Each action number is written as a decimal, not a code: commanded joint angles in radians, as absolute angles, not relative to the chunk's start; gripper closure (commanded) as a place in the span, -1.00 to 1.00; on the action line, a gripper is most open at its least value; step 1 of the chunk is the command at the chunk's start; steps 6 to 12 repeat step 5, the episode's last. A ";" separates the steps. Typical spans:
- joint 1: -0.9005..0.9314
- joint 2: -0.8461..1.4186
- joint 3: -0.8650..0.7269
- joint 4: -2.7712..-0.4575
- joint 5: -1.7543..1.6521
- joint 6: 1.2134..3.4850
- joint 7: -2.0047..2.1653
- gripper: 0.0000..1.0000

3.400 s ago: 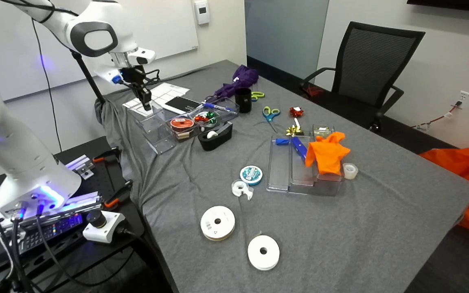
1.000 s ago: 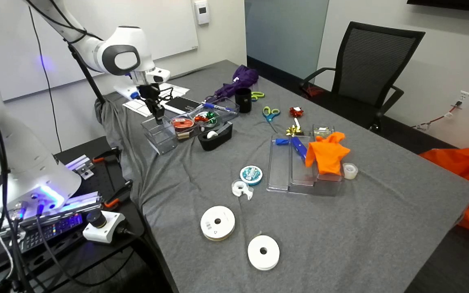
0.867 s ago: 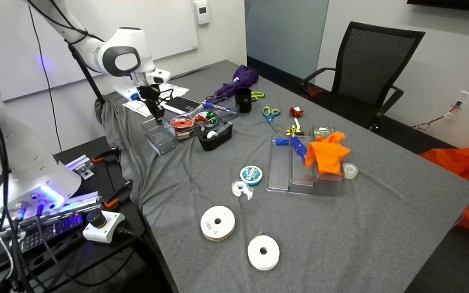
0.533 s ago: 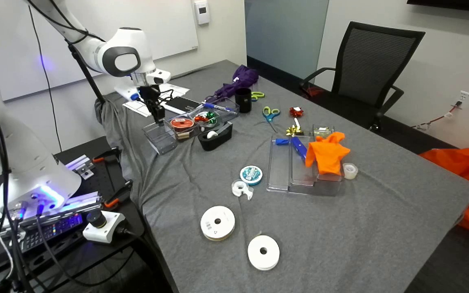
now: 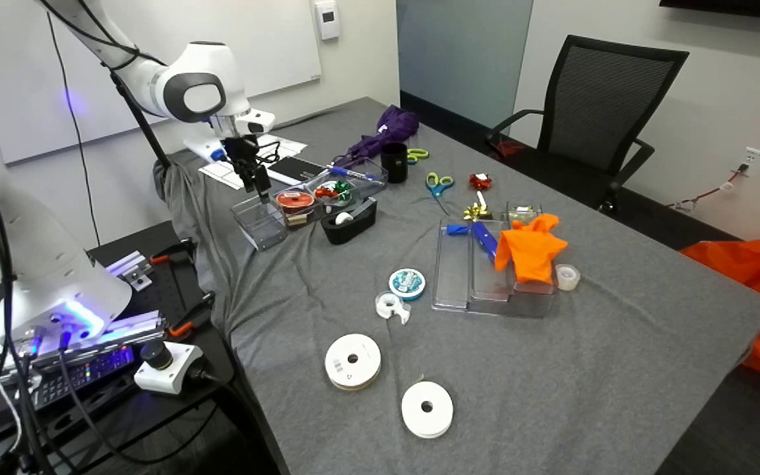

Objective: Stack up the containers on the table

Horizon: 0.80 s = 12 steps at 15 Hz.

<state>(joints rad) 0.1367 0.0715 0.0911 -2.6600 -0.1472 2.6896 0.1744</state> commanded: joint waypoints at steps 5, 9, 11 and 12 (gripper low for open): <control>0.120 -0.063 0.087 -2.741 -0.206 2.667 0.160 -1.00; 0.120 -0.063 0.087 -2.741 -0.206 2.667 0.160 -1.00; 0.120 -0.063 0.087 -2.741 -0.206 2.667 0.160 -1.00; 0.120 -0.063 0.087 -2.741 -0.206 2.667 0.160 -1.00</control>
